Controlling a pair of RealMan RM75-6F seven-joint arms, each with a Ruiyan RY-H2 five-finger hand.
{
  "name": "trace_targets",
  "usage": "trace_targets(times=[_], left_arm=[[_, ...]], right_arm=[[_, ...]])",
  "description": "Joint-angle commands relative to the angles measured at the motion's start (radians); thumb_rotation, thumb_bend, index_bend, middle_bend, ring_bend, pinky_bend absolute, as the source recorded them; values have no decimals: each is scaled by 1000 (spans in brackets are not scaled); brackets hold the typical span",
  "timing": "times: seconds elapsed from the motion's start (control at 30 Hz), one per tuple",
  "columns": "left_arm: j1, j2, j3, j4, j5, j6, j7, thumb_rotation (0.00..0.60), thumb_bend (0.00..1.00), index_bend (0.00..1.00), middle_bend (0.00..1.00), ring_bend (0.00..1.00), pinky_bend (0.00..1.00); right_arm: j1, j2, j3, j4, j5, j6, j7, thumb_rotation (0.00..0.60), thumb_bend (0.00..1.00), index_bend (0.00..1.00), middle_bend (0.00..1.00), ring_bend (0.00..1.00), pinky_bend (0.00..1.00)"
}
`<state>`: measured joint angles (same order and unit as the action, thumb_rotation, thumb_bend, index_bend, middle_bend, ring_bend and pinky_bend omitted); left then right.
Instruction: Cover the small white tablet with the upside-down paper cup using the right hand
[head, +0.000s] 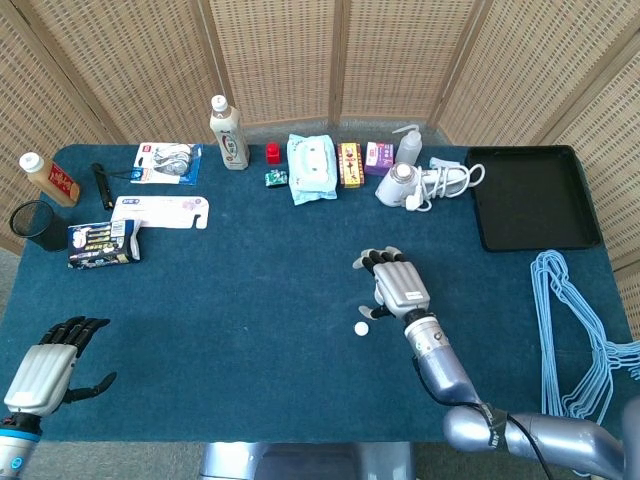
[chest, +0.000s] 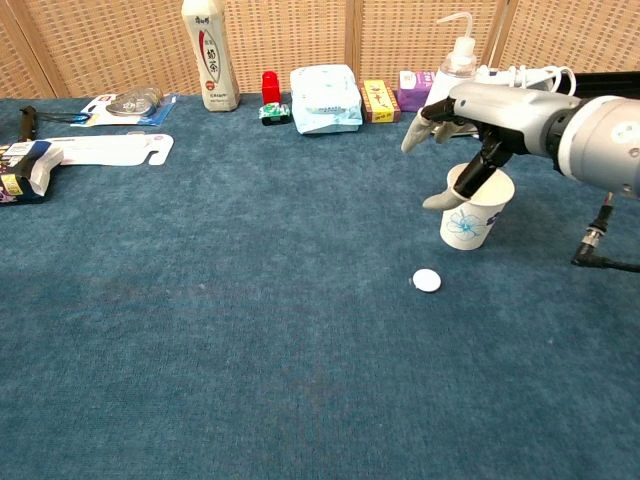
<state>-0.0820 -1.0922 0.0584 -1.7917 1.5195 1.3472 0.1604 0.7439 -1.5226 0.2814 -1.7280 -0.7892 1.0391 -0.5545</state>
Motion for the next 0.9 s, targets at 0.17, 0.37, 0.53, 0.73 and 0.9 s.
trace_targets(times=[0.17,0.37,0.53,0.73,0.9], left_arm=[[-7,-9,-1,13,-8,-9,-7,346,249,158,213,139,163],[-11,-14,0,16,-7,-11,-8,347,248,159,213,139,163],[-11,-14,1,18,-9,-9,-9,342,247,158,213,139,163],[-9,-14,2,22,-8,-3,-15,347,247,158,213,139,163],[-10,-15,3,27,-7,-3,-21,343,248,159,213,139,163]], right_arm=[[29,-19,-27,57,24,30,-58,559,251,251,175,180,92],[39,-21,-54,84,37,46,-98,558,252,258,176,180,92],[44,-25,-80,99,22,68,-135,559,253,307,189,189,92],[52,-19,-97,96,19,74,-167,559,254,360,215,212,94],[59,-18,-114,102,19,73,-196,553,255,403,234,237,101]])
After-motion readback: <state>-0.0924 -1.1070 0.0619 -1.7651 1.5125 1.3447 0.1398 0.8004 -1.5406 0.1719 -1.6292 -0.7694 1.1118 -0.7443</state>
